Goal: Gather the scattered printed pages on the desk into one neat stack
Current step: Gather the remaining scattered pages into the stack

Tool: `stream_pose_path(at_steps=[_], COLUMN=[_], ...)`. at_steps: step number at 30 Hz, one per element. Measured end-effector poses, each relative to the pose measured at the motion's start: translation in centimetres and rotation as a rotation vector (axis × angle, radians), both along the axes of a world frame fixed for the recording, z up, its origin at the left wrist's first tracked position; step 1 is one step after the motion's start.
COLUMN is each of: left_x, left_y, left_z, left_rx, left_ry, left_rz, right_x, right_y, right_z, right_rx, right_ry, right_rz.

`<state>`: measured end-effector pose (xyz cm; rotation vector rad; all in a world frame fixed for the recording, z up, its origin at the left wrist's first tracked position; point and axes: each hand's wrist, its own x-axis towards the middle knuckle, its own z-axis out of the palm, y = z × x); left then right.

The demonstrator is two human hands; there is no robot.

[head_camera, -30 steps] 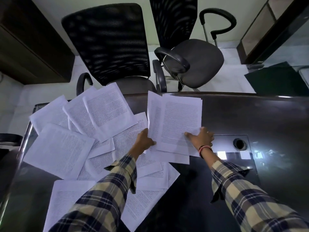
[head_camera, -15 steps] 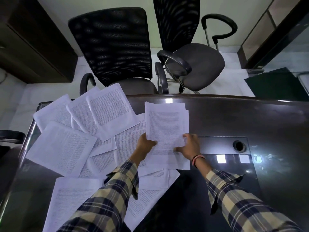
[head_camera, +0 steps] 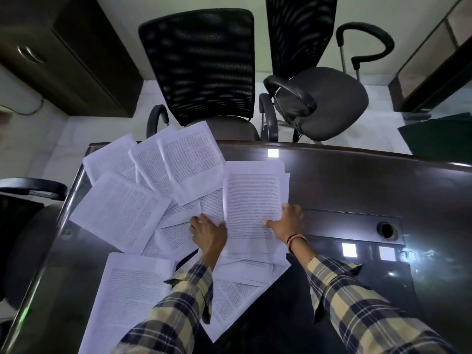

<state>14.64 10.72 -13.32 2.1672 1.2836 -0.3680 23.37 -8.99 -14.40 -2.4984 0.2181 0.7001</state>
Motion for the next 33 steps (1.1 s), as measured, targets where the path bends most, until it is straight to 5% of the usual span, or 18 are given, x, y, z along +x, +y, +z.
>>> stream_pose_path(at_steps=[5,10,15,25,29,33], left_x=[-0.5,-1.1,-2.2,-3.7,-6.0,-8.8], left_y=[-0.9,0.3,-2.7,-3.2,-1.8,-2.9], left_z=[0.4,0.8,0.4,0.5,-0.4,-1.2], left_rx=[-0.112,0.013,-0.025,-0.151,0.012,-0.035], left_ry=[-0.136,-0.083,-0.123,-0.195,-0.126,-0.115], left_rz=[-0.022,0.115,-0.100,-0.202,-0.214,-0.383], right_x=[-0.4,0.1,-0.4,-2.6,-3.2,-4.6], right_y=[-0.8,-1.9,-0.9,-0.1,-1.0,-4.3], right_z=[-0.5,-0.5,0.0,0.4,0.3,-0.4], right_rx=[0.084,0.083,0.366,0.314,0.331,0.324], right_ry=[0.018,0.061,0.172,0.182,0.238,0.217], right_rz=[-0.097,-0.188,-0.367,-0.322,-0.322,-0.355])
